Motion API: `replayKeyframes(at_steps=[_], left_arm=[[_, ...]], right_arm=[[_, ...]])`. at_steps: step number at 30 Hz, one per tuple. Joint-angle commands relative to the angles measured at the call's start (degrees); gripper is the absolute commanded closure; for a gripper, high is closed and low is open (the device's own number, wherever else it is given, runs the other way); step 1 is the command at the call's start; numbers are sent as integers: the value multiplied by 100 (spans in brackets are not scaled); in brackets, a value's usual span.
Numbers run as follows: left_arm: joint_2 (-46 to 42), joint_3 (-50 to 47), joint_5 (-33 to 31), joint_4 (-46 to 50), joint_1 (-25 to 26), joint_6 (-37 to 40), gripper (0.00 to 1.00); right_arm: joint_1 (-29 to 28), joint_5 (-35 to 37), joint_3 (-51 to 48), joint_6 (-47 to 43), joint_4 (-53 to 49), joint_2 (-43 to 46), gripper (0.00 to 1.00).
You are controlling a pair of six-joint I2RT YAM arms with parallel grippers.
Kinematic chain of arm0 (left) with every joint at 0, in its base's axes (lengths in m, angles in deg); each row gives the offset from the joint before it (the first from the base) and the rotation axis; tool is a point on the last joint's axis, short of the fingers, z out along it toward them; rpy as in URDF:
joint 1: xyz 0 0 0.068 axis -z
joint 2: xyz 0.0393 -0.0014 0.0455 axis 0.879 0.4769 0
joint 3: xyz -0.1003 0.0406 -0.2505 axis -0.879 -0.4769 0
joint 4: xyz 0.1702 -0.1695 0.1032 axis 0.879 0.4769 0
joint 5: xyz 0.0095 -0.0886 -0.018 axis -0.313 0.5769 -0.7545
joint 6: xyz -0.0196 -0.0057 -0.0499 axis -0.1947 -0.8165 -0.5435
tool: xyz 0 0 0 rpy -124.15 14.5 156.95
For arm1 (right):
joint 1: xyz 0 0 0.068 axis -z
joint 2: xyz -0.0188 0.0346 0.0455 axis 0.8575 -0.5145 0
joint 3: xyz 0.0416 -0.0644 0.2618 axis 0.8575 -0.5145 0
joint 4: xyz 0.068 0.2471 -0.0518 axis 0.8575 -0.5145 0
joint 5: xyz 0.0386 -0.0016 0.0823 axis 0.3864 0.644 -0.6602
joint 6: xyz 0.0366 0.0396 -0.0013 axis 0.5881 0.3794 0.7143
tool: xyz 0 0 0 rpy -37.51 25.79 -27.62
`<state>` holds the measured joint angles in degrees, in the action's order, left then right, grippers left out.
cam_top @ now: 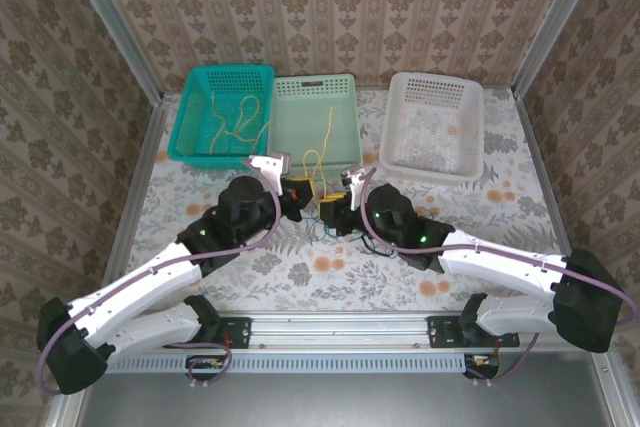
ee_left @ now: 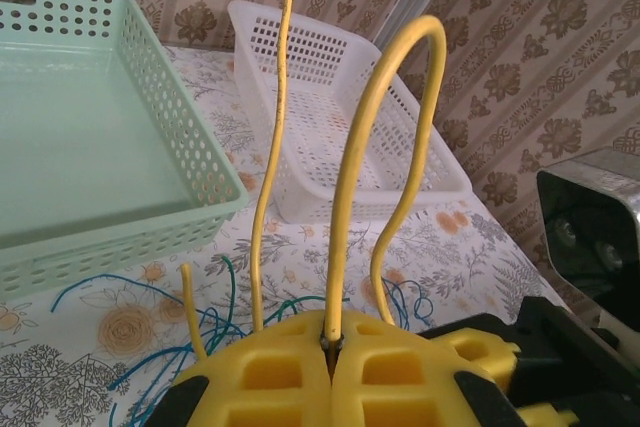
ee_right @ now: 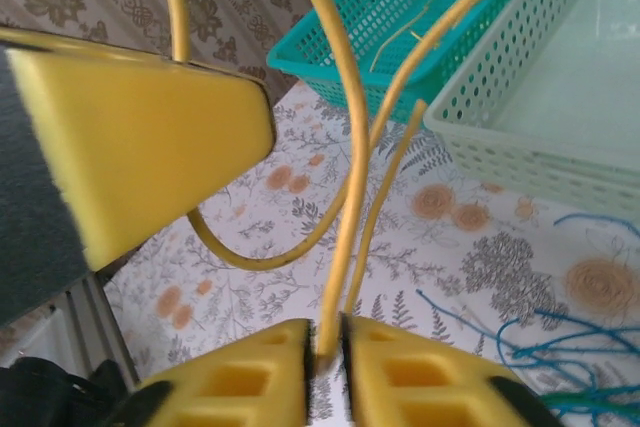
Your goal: Untangle the cables
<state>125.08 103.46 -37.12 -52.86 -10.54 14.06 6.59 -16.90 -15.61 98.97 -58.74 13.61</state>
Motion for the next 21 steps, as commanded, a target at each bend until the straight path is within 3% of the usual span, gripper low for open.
replayKeyframes(at_steps=[1,3,12,21], left_arm=[[-231,32,-252,231,-9,122,100],[-293,184,-409,731,-40,340,100],[-405,600,-605,2062,-272,1119,100],[138,1092,-1158,3491,-128,2209,100]], right_arm=[[-24,19,248,-253,-649,188,91],[-4,94,343,-431,-1258,342,100],[436,-42,671,-934,-3658,1094,100],[1109,-1024,1103,-1477,-5777,1003,100]])
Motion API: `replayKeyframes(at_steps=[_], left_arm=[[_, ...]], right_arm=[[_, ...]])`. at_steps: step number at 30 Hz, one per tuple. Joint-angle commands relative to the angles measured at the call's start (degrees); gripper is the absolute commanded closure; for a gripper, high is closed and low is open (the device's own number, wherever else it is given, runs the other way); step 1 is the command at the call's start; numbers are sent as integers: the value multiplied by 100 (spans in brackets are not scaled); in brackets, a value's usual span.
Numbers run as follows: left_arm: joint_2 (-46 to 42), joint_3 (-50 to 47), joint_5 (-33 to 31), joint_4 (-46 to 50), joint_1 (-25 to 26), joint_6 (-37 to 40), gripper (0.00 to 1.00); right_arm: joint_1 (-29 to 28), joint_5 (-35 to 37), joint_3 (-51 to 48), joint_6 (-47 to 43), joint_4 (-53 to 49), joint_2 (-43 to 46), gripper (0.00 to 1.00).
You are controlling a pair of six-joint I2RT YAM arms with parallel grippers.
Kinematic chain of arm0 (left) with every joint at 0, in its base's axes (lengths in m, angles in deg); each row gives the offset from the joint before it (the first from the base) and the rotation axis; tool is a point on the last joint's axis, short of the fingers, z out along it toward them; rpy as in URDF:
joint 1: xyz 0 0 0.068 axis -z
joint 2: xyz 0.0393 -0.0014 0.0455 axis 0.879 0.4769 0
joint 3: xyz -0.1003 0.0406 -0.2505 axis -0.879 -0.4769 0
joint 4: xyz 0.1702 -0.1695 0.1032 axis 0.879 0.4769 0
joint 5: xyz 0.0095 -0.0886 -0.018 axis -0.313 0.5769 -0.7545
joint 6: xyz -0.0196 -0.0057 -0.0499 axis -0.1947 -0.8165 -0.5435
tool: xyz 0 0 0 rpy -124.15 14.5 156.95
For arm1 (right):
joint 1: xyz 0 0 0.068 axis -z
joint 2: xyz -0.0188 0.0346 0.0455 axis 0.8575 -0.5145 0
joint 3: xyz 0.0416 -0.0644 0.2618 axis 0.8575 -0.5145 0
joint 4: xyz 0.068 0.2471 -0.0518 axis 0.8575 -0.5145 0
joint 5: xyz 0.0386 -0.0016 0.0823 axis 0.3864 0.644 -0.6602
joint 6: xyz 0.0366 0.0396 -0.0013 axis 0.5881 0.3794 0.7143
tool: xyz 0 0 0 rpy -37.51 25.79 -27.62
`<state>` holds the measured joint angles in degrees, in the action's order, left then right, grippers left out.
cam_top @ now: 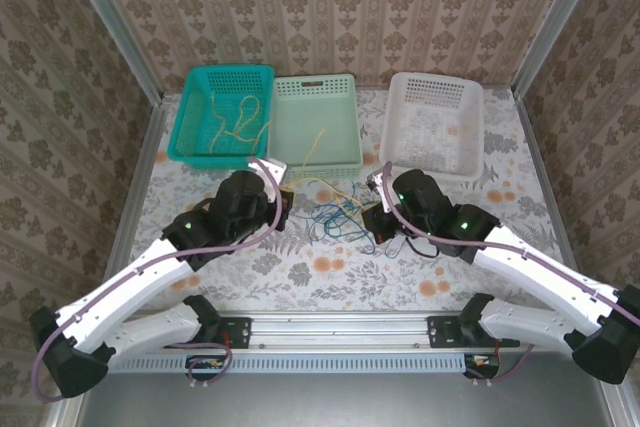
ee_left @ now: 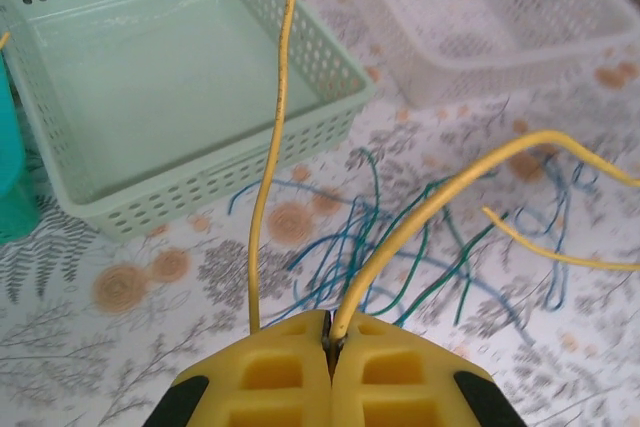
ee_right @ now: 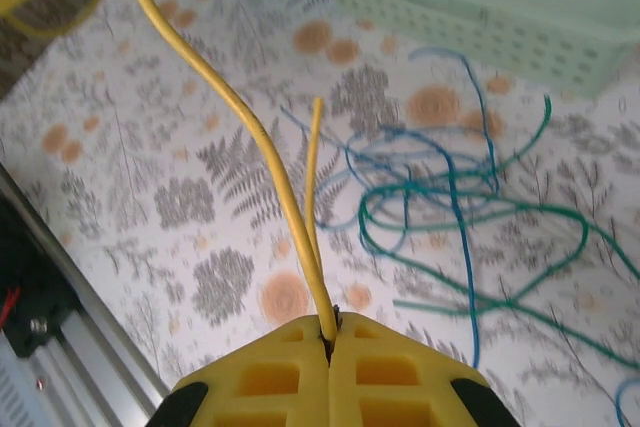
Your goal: Untangle the cables
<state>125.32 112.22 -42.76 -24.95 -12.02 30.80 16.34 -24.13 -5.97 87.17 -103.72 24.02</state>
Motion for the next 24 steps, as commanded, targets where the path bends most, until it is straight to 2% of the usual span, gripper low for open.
replayKeyframes(at_steps=[1,5,8,11,16,19,20,21,23,24], left_arm=[[175,232,-738,835,70,625,100],[413,306,-1302,1235,166,833,100],[503,345,-1532,1326,248,895,100],[561,343,-1575,1186,353,948,100],[693,397,-1537,1016,517,1055,100],[682,401,-1400,903,573,1165,100],[668,381,-1334,860,578,1188,100],[634,359,-1320,815,572,1183,100],[528,290,-1339,721,578,1136,100],[443,239,-1322,657,576,1143,100]], right_arm=[[219,-250,169,-327,-1479,-95,100],[497,693,292,-225,-2132,-254,100],[554,992,362,-139,-2085,-195,100],[546,410,325,-73,-1644,-151,100],[509,-965,46,-88,-794,-209,100],[490,-1005,5,-97,-781,-232,99],[490,-1012,6,-137,-812,-213,93],[490,-1021,0,-154,-835,-182,77],[494,-926,-39,-165,-800,-21,32],[504,-795,-91,-131,-754,106,26]])
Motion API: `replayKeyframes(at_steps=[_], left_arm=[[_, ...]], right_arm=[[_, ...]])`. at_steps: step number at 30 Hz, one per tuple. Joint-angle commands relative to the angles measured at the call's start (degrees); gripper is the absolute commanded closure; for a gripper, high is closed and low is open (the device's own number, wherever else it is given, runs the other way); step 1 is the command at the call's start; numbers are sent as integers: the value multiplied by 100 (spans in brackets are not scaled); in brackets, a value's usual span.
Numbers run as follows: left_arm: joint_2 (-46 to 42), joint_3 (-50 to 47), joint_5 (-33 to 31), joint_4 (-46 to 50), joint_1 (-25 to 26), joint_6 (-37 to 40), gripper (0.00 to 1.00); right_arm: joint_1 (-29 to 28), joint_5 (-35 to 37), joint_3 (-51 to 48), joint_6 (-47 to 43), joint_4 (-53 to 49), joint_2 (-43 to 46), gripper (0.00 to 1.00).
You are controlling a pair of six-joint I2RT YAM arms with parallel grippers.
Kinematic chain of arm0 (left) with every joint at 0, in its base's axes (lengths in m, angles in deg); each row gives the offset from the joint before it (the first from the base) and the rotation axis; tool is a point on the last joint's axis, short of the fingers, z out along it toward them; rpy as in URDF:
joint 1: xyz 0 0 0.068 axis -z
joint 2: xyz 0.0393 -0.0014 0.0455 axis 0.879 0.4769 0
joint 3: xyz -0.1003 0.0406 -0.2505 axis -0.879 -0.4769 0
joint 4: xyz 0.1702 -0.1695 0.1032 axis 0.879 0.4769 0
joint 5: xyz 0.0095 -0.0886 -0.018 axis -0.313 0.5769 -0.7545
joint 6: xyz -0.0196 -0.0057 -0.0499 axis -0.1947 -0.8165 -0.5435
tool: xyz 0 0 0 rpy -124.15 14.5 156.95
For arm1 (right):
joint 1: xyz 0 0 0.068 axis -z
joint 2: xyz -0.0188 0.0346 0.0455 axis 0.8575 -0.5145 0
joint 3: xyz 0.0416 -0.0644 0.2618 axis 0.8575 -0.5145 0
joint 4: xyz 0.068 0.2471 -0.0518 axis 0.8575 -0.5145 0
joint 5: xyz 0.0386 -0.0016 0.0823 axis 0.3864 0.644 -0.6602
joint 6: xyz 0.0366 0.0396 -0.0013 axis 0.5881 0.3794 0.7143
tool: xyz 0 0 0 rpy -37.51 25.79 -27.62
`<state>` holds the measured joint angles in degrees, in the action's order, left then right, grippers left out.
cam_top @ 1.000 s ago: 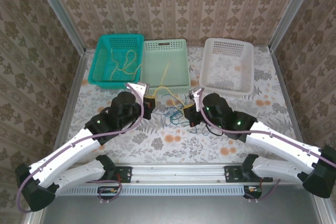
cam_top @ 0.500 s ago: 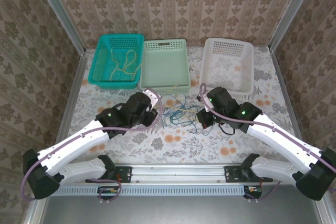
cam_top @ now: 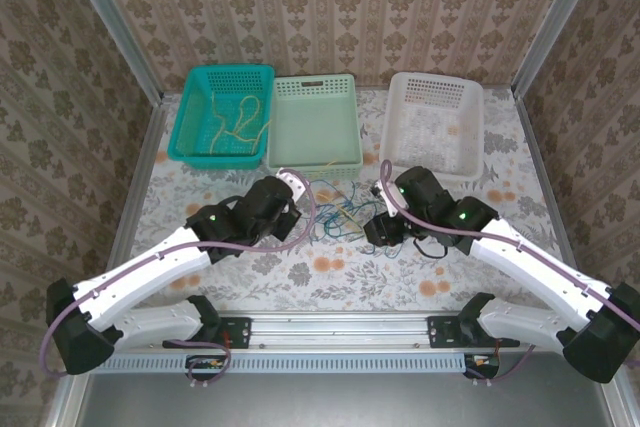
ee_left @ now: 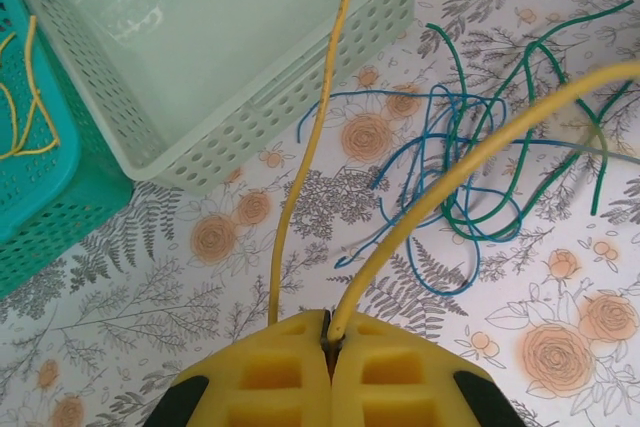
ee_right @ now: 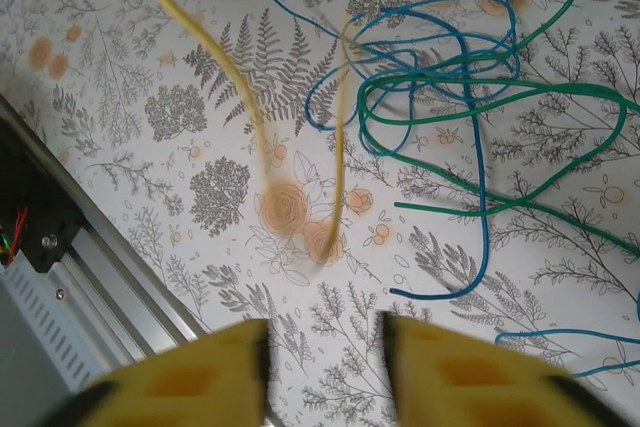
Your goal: Untangle the cables
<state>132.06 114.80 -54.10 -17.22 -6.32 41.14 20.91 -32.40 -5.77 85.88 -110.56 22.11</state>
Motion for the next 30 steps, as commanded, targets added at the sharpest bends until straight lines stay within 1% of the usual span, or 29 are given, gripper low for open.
replayKeyframes(at_steps=[1,3,4,5,7,9,11,14,17,20,26,30], left_arm=[[-370,-95,-114,-250,7,141,100],[-700,-345,75,-587,8,256,100],[-893,-502,177,-776,13,363,100],[-1083,-653,273,-926,24,441,100],[-1410,-892,716,-1167,23,651,100],[-1652,-1102,1149,-1402,35,754,100],[-1804,-1258,1597,-1627,65,841,100],[-1906,-1446,2032,-1987,135,903,100],[-1951,-1593,2376,-2397,188,903,100],[-1902,-1639,2553,-2646,240,949,100],[-1835,-1721,2626,-3069,368,978,100],[-1770,-1724,2651,-3303,422,967,100]], right_arm=[[66,204,-182,52,39,467,23],[156,487,-344,213,280,882,18],[256,474,-416,304,412,1094,17],[396,305,-478,411,512,1270,16],[660,-60,-569,661,829,1440,15],[825,-319,-624,918,1042,1420,15],[863,-549,-723,1185,1465,1317,14],[869,-876,-850,1536,2253,1149,14],[869,-905,-856,1867,2819,951,15],[862,-989,-796,2059,3109,703,16],[841,-1127,-998,2613,3895,495,19],[789,-1041,-1072,2736,4155,431,21]])
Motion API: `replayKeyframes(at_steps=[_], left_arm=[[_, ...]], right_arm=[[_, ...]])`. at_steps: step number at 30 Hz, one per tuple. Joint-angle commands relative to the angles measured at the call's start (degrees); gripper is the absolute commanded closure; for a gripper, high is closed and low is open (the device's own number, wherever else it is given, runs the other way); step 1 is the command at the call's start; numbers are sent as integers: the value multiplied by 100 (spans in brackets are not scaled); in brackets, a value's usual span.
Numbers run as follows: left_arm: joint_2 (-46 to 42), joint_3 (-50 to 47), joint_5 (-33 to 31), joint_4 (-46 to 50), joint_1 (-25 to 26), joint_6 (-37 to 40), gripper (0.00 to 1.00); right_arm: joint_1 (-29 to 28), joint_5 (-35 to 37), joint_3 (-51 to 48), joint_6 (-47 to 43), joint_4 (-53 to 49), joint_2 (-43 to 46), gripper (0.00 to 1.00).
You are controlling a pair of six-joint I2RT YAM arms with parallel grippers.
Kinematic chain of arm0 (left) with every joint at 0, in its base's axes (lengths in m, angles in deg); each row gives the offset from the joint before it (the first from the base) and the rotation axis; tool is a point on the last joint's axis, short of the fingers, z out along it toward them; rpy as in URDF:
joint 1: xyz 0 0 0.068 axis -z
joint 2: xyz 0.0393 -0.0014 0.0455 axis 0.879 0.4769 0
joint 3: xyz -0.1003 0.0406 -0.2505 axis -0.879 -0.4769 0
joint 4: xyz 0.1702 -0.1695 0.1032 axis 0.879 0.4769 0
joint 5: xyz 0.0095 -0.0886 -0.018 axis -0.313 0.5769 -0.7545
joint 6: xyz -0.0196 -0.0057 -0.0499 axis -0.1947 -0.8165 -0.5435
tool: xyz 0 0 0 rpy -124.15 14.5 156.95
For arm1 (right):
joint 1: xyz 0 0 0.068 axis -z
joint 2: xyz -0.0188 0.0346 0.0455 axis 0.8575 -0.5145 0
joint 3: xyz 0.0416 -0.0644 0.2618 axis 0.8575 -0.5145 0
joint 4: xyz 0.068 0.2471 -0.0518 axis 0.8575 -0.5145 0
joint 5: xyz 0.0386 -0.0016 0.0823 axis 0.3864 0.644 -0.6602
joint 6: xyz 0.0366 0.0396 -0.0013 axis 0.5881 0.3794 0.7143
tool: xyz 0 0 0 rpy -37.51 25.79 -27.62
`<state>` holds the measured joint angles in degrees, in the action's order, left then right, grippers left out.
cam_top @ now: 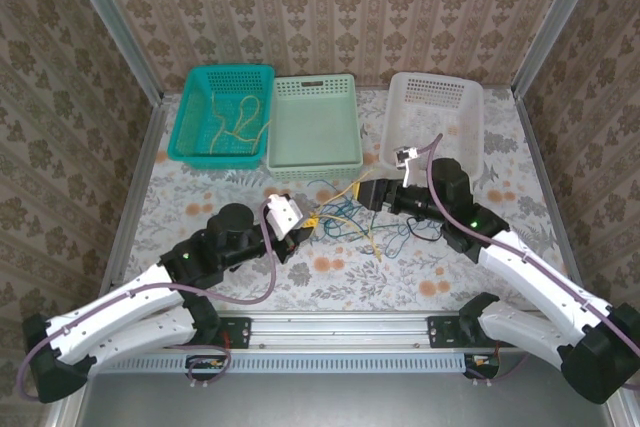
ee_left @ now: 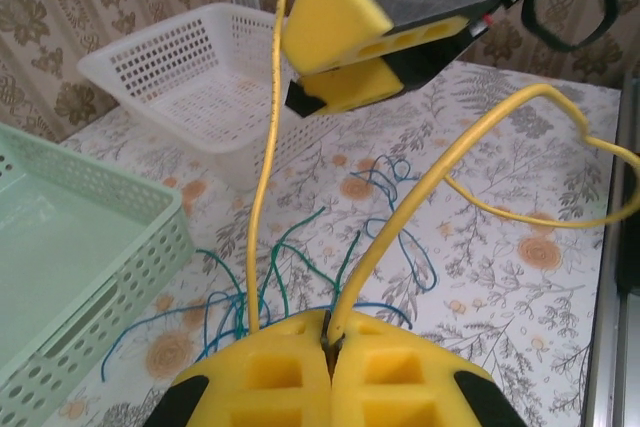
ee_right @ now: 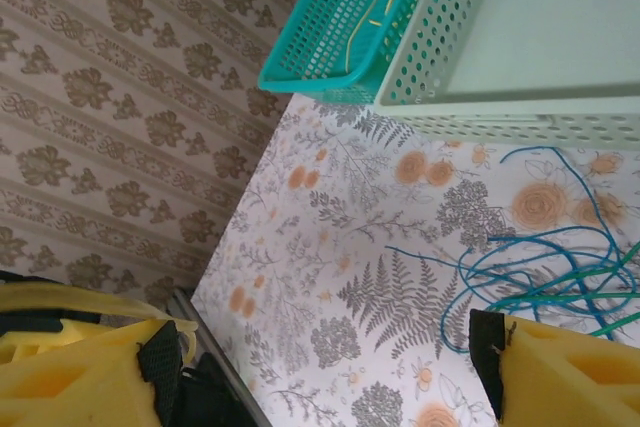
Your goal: Untangle the cables
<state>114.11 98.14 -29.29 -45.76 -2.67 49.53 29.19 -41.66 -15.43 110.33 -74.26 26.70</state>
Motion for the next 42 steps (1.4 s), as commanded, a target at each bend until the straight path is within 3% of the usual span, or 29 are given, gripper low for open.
replayKeyframes(at_steps=[1,11,18,29,42], left_arm=[[62,-51,172,-490,65,126,100],[483,62,-44,-766,103,-39,100],[612,258,-1514,-460,95,-454,100],[703,54,-642,-1432,136,-735,100],[1100,188,-440,-1728,300,-772,100]], right_arm=[[-47,-113,-132,357,639,-31,21],[-395,6,-135,429,972,-79,24],[-434,400,-73,66,88,71,29],[-449,362,-188,469,796,-252,29],[-444,498,-310,686,1120,-196,32]])
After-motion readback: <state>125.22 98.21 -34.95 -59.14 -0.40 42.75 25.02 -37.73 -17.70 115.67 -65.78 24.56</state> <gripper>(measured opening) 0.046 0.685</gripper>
